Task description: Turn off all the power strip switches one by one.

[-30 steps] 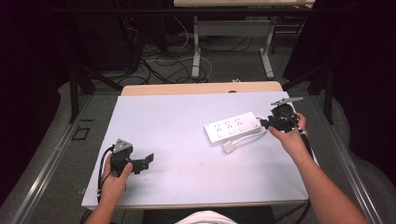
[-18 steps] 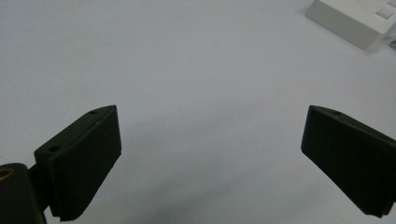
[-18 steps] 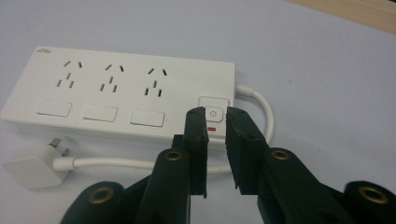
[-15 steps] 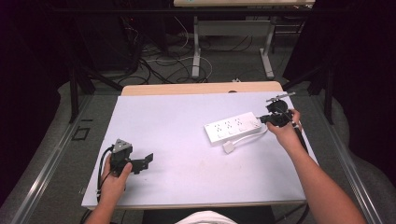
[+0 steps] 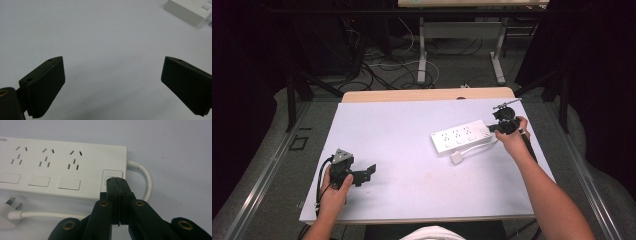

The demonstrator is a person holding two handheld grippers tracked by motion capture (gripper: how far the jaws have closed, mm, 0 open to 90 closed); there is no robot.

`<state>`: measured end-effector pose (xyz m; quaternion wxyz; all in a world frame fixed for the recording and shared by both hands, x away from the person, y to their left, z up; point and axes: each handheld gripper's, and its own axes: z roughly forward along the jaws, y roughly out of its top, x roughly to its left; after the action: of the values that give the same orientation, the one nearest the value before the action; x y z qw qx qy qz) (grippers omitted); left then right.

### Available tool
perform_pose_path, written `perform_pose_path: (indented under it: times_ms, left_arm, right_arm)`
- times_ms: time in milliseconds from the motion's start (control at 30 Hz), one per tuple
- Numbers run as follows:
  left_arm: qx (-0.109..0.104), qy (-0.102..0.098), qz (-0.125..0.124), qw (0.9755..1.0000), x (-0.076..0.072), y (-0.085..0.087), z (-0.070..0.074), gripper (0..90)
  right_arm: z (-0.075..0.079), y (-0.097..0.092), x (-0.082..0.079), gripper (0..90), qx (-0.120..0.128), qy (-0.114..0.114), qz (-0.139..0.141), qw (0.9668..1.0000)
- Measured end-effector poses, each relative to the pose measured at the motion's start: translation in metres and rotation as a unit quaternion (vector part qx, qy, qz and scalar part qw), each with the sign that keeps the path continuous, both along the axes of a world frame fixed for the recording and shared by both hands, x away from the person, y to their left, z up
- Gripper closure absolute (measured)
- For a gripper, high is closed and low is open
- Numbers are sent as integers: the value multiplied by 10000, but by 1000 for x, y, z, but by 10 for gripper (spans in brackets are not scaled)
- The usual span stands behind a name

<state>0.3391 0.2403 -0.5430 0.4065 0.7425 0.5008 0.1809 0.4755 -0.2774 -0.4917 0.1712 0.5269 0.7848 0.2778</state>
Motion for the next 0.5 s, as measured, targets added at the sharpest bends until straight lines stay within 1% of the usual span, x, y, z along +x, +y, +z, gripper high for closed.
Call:
perform_pose_path:
  times_ms: [33,133,167,200,233,267,300,333,433,500]
  left_arm:
    - [0,3,-2,10000,0,0,0,53]
    - [4,7,-5,10000,0,0,0,53]
    - [10,10,-10,10000,0,0,0,54]
    - [11,8,-9,10000,0,0,0,54]
    - [6,7,-8,10000,0,0,0,54]
    - [6,6,-10,10000,0,0,0,54]
    - [6,6,-10,10000,0,0,0,54]
    - [9,5,-11,10000,0,0,0,54]
    - [8,5,-12,10000,0,0,0,54]
    - [9,8,-12,10000,0,0,0,54]
  right_arm:
    - [-1,0,1,900,-26,49,34,10000]
    - [-5,1,4,900,-44,37,26,10000]
    - [-6,2,5,900,-45,70,-36,10000]
    - [-7,2,6,900,-63,62,28,10000]
    - [-8,3,7,900,-22,52,-35,10000]
    - [-9,3,8,900,-32,63,4,10000]
    - [-10,4,8,900,10,79,-27,10000]
    - [-11,4,9,900,-26,77,-66,9999]
    - [-14,5,12,900,-39,89,-41,9999]
    - [-16,8,13,900,-18,95,-123,9999]
